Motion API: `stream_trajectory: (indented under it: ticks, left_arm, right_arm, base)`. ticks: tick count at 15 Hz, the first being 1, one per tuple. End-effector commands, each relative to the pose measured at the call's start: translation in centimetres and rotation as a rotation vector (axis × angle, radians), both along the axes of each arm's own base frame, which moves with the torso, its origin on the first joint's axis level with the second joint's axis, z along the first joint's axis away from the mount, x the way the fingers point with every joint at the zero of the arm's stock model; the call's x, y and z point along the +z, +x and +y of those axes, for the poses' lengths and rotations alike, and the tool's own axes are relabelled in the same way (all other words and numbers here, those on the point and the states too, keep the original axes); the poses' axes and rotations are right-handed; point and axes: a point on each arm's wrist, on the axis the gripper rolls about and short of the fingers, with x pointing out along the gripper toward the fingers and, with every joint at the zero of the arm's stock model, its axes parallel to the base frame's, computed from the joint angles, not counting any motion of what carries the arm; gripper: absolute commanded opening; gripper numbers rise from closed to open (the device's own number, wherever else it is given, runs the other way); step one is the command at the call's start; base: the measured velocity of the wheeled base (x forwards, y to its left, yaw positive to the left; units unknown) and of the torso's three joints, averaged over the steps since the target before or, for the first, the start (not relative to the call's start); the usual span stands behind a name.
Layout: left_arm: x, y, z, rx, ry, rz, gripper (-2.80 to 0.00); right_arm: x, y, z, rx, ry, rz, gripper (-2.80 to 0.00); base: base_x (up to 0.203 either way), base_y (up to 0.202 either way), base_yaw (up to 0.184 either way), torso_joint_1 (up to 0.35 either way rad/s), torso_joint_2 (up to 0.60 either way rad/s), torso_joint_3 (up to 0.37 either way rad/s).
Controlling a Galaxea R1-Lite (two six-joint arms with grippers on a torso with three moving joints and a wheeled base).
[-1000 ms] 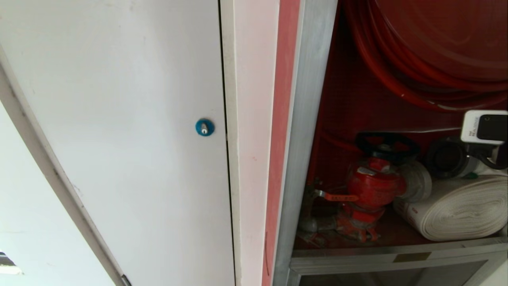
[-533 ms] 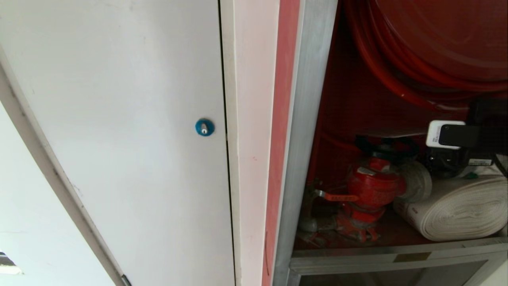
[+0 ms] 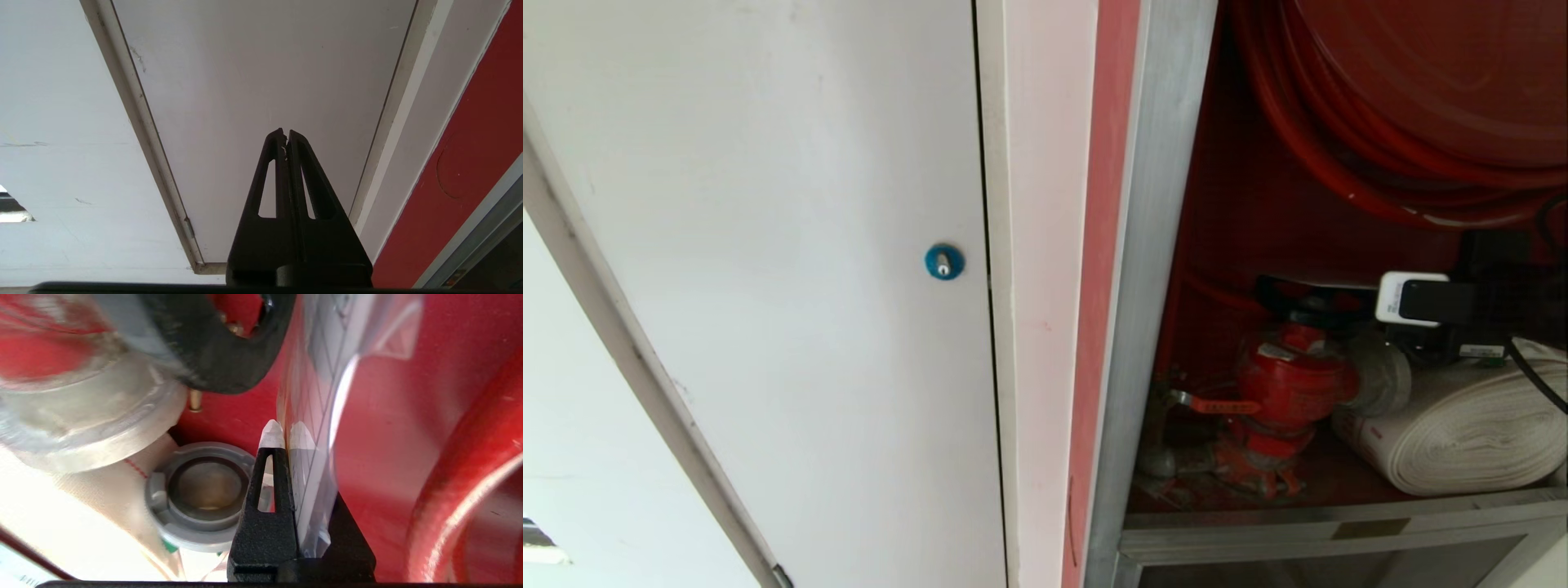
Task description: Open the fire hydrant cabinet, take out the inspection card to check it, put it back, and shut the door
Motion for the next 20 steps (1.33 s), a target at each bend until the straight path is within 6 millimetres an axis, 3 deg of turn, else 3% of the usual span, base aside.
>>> stream_trajectory:
  ticks: [1,6,7,20]
  left_arm:
    - [-0.3,0.1,0.0,0.000,0.000,0.012,-2.80]
    - [-0.3,0.1,0.0,0.000,0.000,0.012,-2.80]
    - [-0.3,0.1,0.0,0.000,0.000,0.012,-2.80]
    - [-0.3,0.1,0.0,0.000,0.000,0.012,-2.80]
  right_arm:
    - [-0.6,1.0,-0.2,-0.003,-0.010,-0.006,-2.80]
    - [-0.2,1.0,-0.2,-0.003,-0.015,-0.030,-2.80]
    - [-0.1,0.9,-0.2,-0.002,-0.016,-0.034,0.00]
    - [0.0,-0.9,0.1,0.010,-0.008,-0.042,0.00]
  base:
    - [0.000,0.000,0.000,0.000,0.00,0.000]
    - [0.000,0.000,0.000,0.000,0.00,0.000]
    - [0.000,0.000,0.000,0.000,0.00,0.000]
    - [0.000,0.000,0.000,0.000,0.00,0.000]
